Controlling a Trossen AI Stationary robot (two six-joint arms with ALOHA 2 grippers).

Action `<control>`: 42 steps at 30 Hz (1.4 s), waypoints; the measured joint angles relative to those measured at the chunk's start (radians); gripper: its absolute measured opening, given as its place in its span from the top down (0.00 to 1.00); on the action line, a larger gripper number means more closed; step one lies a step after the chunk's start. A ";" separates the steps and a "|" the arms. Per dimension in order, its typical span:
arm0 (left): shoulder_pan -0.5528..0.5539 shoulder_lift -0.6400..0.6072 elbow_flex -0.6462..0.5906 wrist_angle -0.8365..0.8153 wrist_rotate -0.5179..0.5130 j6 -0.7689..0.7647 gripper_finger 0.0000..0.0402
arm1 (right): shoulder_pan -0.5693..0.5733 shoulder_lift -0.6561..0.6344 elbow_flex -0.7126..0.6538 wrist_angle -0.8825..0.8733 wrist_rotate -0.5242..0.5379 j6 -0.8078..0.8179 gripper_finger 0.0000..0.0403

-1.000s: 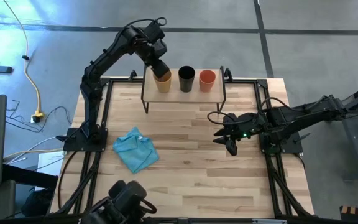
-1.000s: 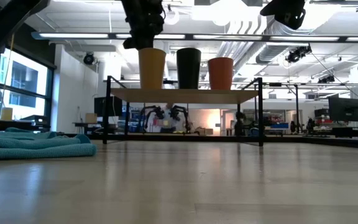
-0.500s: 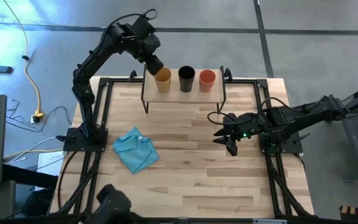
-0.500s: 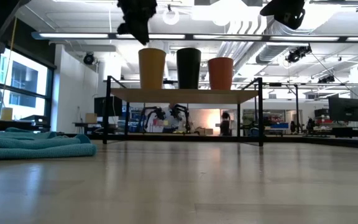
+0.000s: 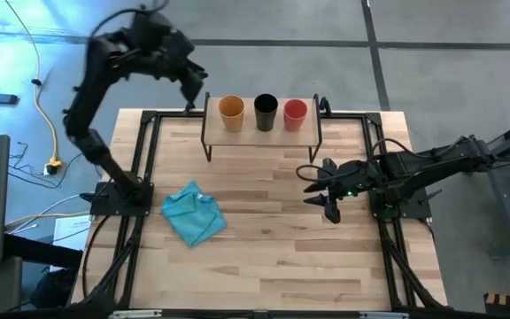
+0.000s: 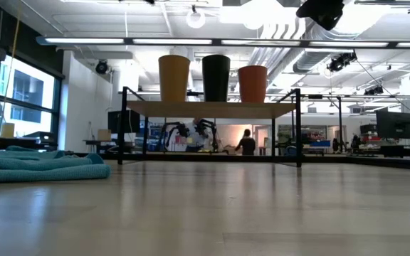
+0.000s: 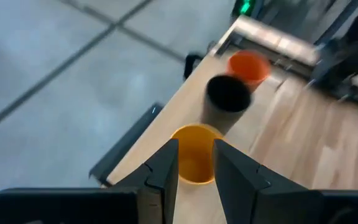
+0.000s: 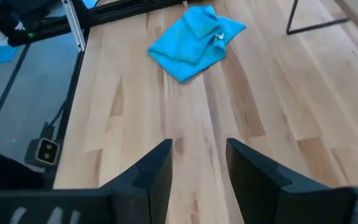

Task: Stack small to large cups/mugs on shelf
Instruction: Return to Home Position

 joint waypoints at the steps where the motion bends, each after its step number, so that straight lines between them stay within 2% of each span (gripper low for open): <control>1: 0.000 -0.021 0.000 0.007 0.016 0.003 0.78 | -0.006 0.000 0.000 0.004 0.000 -0.009 0.65; 5: 0.000 -0.106 0.000 0.026 0.084 0.016 0.78 | -0.040 0.000 0.000 0.059 0.023 -0.015 0.65; 10: 0.000 -0.205 0.000 0.030 0.196 0.032 0.78 | -0.098 -0.001 0.000 0.149 0.101 -0.154 0.65; 17: 0.000 -0.328 0.000 0.086 0.347 0.042 0.78 | -0.177 -0.027 0.000 0.373 0.189 -0.341 0.65; 22: 0.000 -0.402 0.000 0.099 0.349 0.045 0.78 | -0.227 -0.072 0.000 0.530 0.190 -0.442 0.65; 26: 0.000 -0.450 0.000 0.114 0.349 0.052 0.78 | -0.257 -0.116 0.000 0.590 0.182 -0.494 0.65; 32: 0.000 -0.520 0.000 0.152 0.350 0.053 0.78 | -0.287 -0.195 0.000 0.597 0.177 -0.506 0.65; 36: 0.000 -0.553 -0.003 0.168 0.351 0.052 0.78 | -0.296 -0.240 0.000 0.595 0.138 -0.503 0.65; 39: 0.000 -0.591 -0.055 0.221 0.352 0.049 0.78 | -0.300 -0.264 0.000 0.593 0.125 -0.503 0.65; 42: 0.000 -0.646 -0.167 0.307 0.352 0.040 0.78 | -0.300 -0.280 0.000 0.593 0.125 -0.503 0.65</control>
